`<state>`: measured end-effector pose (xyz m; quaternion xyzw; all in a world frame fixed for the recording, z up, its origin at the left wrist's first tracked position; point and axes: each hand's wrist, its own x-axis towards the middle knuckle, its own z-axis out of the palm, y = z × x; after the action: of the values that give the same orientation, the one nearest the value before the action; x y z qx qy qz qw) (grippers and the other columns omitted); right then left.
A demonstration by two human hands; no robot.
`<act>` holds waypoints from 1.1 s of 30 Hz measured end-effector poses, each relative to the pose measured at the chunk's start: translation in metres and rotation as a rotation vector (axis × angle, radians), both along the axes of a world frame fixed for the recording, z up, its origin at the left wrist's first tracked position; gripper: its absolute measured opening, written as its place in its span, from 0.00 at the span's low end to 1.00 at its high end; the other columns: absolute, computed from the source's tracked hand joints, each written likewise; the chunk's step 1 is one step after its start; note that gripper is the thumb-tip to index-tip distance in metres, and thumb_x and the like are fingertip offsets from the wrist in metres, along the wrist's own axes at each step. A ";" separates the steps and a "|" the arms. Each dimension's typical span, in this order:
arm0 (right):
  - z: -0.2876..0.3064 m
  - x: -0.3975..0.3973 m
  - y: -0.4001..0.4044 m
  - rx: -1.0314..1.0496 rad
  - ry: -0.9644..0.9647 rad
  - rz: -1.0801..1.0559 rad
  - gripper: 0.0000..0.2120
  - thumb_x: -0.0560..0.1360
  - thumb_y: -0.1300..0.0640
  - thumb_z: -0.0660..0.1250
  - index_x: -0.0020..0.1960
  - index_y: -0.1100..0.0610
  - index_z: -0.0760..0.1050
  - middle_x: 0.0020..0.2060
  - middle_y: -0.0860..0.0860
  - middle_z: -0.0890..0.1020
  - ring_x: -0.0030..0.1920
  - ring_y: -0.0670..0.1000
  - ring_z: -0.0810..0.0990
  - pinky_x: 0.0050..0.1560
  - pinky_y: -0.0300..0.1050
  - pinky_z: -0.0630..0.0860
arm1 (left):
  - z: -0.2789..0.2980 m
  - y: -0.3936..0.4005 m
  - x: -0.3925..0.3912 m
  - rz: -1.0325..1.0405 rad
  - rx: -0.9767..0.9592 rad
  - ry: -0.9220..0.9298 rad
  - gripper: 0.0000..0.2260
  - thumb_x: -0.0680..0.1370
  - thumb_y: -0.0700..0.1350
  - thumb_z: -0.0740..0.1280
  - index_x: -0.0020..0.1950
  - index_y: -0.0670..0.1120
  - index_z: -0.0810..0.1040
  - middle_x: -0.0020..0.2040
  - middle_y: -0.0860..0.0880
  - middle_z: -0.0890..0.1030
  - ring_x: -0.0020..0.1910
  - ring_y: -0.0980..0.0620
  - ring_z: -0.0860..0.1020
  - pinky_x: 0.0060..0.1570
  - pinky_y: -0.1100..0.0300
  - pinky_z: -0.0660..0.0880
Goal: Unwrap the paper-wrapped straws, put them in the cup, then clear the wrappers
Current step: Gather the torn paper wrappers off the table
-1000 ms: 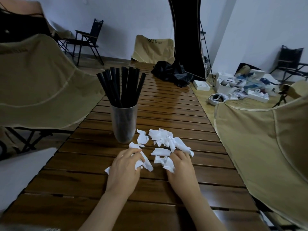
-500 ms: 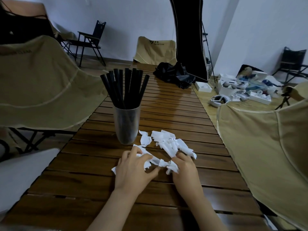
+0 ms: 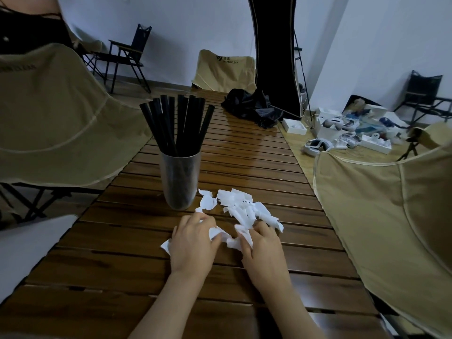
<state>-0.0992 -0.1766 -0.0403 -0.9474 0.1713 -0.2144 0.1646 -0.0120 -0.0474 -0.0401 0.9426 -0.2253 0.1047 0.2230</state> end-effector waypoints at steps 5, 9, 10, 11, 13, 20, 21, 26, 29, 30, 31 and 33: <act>0.003 0.000 0.002 -0.056 0.007 -0.025 0.14 0.78 0.55 0.59 0.63 0.51 0.71 0.54 0.49 0.77 0.53 0.49 0.73 0.53 0.43 0.73 | -0.001 -0.002 0.003 0.031 -0.004 0.037 0.20 0.76 0.56 0.66 0.67 0.56 0.72 0.65 0.55 0.75 0.64 0.56 0.70 0.59 0.62 0.73; 0.001 0.000 0.003 -0.134 0.047 0.022 0.32 0.71 0.66 0.65 0.70 0.42 0.66 0.50 0.48 0.74 0.49 0.51 0.72 0.47 0.45 0.74 | 0.002 -0.002 -0.001 0.021 -0.017 0.028 0.21 0.75 0.56 0.68 0.67 0.60 0.69 0.64 0.55 0.75 0.63 0.55 0.71 0.57 0.62 0.75; 0.001 0.001 0.003 -0.134 0.057 0.007 0.30 0.70 0.67 0.66 0.66 0.42 0.71 0.50 0.49 0.74 0.48 0.51 0.72 0.45 0.45 0.74 | 0.002 -0.002 -0.001 0.010 0.004 0.018 0.23 0.75 0.56 0.68 0.69 0.60 0.67 0.66 0.55 0.74 0.64 0.54 0.70 0.58 0.61 0.74; -0.001 0.001 0.002 -0.130 0.051 -0.007 0.26 0.68 0.68 0.67 0.60 0.45 0.76 0.49 0.49 0.74 0.47 0.52 0.73 0.43 0.45 0.74 | 0.001 -0.003 -0.001 0.003 0.035 0.008 0.25 0.75 0.55 0.68 0.71 0.61 0.66 0.68 0.54 0.72 0.66 0.53 0.69 0.60 0.61 0.73; 0.000 0.000 0.001 -0.102 0.048 -0.019 0.15 0.69 0.67 0.67 0.50 0.51 0.79 0.47 0.49 0.74 0.47 0.52 0.73 0.44 0.44 0.73 | 0.002 -0.003 0.000 0.007 0.076 0.003 0.23 0.76 0.56 0.67 0.70 0.61 0.68 0.70 0.53 0.69 0.68 0.52 0.66 0.62 0.60 0.72; -0.001 -0.003 0.005 -0.173 0.019 -0.028 0.12 0.74 0.41 0.59 0.44 0.50 0.70 0.44 0.46 0.71 0.44 0.48 0.69 0.42 0.44 0.72 | 0.004 -0.003 -0.002 0.006 0.020 -0.015 0.21 0.73 0.68 0.60 0.61 0.59 0.77 0.74 0.56 0.63 0.75 0.53 0.58 0.66 0.54 0.68; -0.004 -0.002 0.005 -0.203 0.029 -0.027 0.11 0.74 0.42 0.61 0.44 0.50 0.71 0.45 0.46 0.72 0.44 0.49 0.70 0.42 0.44 0.73 | 0.004 -0.003 -0.002 0.004 0.026 -0.008 0.22 0.74 0.67 0.60 0.63 0.58 0.75 0.74 0.56 0.63 0.74 0.53 0.59 0.65 0.55 0.67; -0.003 -0.001 0.006 -0.215 0.037 -0.050 0.08 0.68 0.56 0.73 0.41 0.53 0.74 0.46 0.52 0.78 0.44 0.53 0.76 0.40 0.46 0.75 | 0.003 -0.002 0.004 0.003 -0.032 0.012 0.20 0.76 0.62 0.64 0.65 0.56 0.73 0.65 0.55 0.74 0.64 0.55 0.71 0.57 0.63 0.74; 0.000 -0.001 0.006 -0.142 -0.039 -0.065 0.09 0.67 0.57 0.74 0.38 0.55 0.74 0.42 0.52 0.77 0.40 0.53 0.76 0.38 0.45 0.75 | 0.003 -0.001 0.004 0.018 -0.048 0.027 0.19 0.76 0.58 0.66 0.65 0.55 0.73 0.63 0.54 0.75 0.61 0.55 0.73 0.54 0.65 0.76; 0.001 -0.001 0.005 -0.095 -0.075 -0.076 0.08 0.68 0.57 0.74 0.38 0.56 0.74 0.41 0.51 0.76 0.39 0.52 0.75 0.37 0.44 0.75 | 0.003 0.000 0.004 0.025 -0.056 0.036 0.20 0.76 0.57 0.67 0.66 0.54 0.73 0.64 0.54 0.75 0.61 0.55 0.73 0.54 0.65 0.76; 0.002 -0.001 0.003 -0.044 -0.114 -0.095 0.08 0.68 0.58 0.73 0.39 0.57 0.74 0.40 0.50 0.74 0.38 0.51 0.74 0.36 0.43 0.75 | 0.004 0.000 0.004 0.028 -0.068 0.049 0.20 0.76 0.55 0.67 0.66 0.54 0.72 0.64 0.53 0.75 0.61 0.55 0.73 0.54 0.65 0.76; 0.004 -0.002 -0.003 0.065 -0.200 -0.142 0.06 0.70 0.60 0.71 0.41 0.57 0.73 0.41 0.49 0.71 0.37 0.49 0.72 0.35 0.38 0.71 | 0.008 0.001 0.002 0.029 -0.107 0.079 0.18 0.75 0.52 0.69 0.64 0.55 0.69 0.61 0.53 0.77 0.59 0.54 0.75 0.51 0.65 0.77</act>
<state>-0.1015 -0.1797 -0.0359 -0.9009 0.2277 -0.3133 0.1960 -0.0103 -0.0467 -0.0323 0.9359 -0.1968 0.0825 0.2802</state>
